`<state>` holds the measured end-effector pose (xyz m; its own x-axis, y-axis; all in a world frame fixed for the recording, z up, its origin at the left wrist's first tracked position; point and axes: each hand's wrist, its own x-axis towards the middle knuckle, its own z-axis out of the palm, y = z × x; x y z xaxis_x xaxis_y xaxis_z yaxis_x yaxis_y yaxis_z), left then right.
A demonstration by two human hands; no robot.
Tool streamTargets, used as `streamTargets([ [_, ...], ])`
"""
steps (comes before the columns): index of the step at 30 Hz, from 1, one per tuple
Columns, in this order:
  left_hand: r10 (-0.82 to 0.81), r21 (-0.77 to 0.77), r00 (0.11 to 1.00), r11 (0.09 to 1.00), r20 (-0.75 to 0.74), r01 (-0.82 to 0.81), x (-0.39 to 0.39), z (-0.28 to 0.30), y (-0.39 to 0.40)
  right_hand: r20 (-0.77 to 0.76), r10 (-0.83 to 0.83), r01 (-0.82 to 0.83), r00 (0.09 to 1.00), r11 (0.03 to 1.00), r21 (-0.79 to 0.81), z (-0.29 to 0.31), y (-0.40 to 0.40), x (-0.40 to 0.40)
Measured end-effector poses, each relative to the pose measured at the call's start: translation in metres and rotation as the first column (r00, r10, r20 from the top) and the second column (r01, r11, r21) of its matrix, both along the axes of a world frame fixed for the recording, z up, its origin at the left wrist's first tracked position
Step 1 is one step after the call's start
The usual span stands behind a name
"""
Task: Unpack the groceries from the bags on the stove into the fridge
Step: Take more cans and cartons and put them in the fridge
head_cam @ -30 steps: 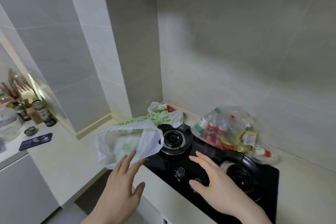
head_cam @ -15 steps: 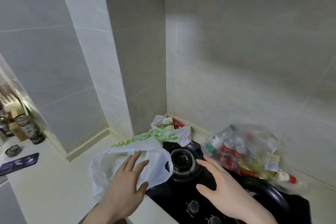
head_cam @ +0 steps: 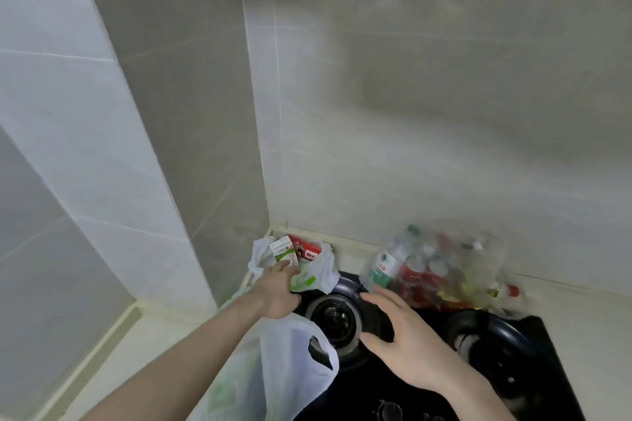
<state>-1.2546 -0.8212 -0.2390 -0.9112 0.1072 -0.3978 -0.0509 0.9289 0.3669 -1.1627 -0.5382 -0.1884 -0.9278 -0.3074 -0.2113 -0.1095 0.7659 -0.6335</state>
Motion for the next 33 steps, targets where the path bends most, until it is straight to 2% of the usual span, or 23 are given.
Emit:
streamTargets([
  [3,-0.001,-0.085,0.998,0.996,0.059,0.006,-0.028,-0.011,0.006,0.000,-0.044,0.044,0.999,0.999,0.016,0.002,0.000,0.005],
  [7,0.015,-0.118,0.986,0.993,0.166,0.005,-0.063,-0.066,-0.008,-0.009,-0.102,0.102,0.995,0.994,0.029,-0.003,0.007,0.011],
  [8,-0.019,-0.118,0.982,0.992,0.189,0.042,-0.067,-0.076,-0.009,-0.006,-0.113,0.114,0.994,0.993,0.035,-0.005,0.008,0.013],
  [10,-0.110,-0.117,0.964,0.983,0.240,0.141,-0.051,-0.060,0.000,0.000,-0.136,0.135,0.991,0.990,0.042,-0.009,0.009,0.014],
  [12,-0.174,-0.182,0.948,0.957,0.266,0.227,-0.040,-0.052,0.008,0.002,-0.156,0.156,0.988,0.987,0.039,-0.011,0.007,0.012],
  [16,-0.133,-0.121,0.983,0.981,0.130,0.149,-0.047,-0.056,-0.002,0.008,-0.135,0.134,0.991,0.989,0.055,-0.014,-0.006,0.001],
  [20,0.023,-0.062,0.996,0.998,-0.082,-0.029,-0.078,-0.052,-0.019,0.038,-0.102,0.099,0.994,0.992,0.078,-0.014,-0.020,-0.014],
  [22,0.072,-0.059,0.988,0.995,-0.139,-0.080,-0.094,-0.055,-0.025,0.051,-0.093,0.088,0.994,0.992,0.092,-0.015,-0.024,-0.018],
  [24,0.065,-0.083,0.988,0.994,-0.141,-0.077,-0.104,-0.054,-0.028,0.057,-0.101,0.096,0.993,0.991,0.095,-0.015,-0.024,-0.019],
  [29,0.066,-0.142,0.998,0.988,-0.011,-0.067,-0.141,-0.087,-0.032,0.024,-0.170,0.167,0.985,0.980,0.105,-0.020,-0.010,-0.010],
  [30,0.088,-0.118,0.996,0.989,0.001,-0.087,-0.145,-0.088,-0.030,0.022,-0.187,0.184,0.982,0.976,0.114,-0.021,-0.006,-0.007],
  [33,0.085,-0.180,0.996,0.980,0.007,-0.083,-0.150,-0.085,-0.028,0.027,-0.225,0.219,0.974,0.965,0.141,-0.025,0.005,0.000],
])
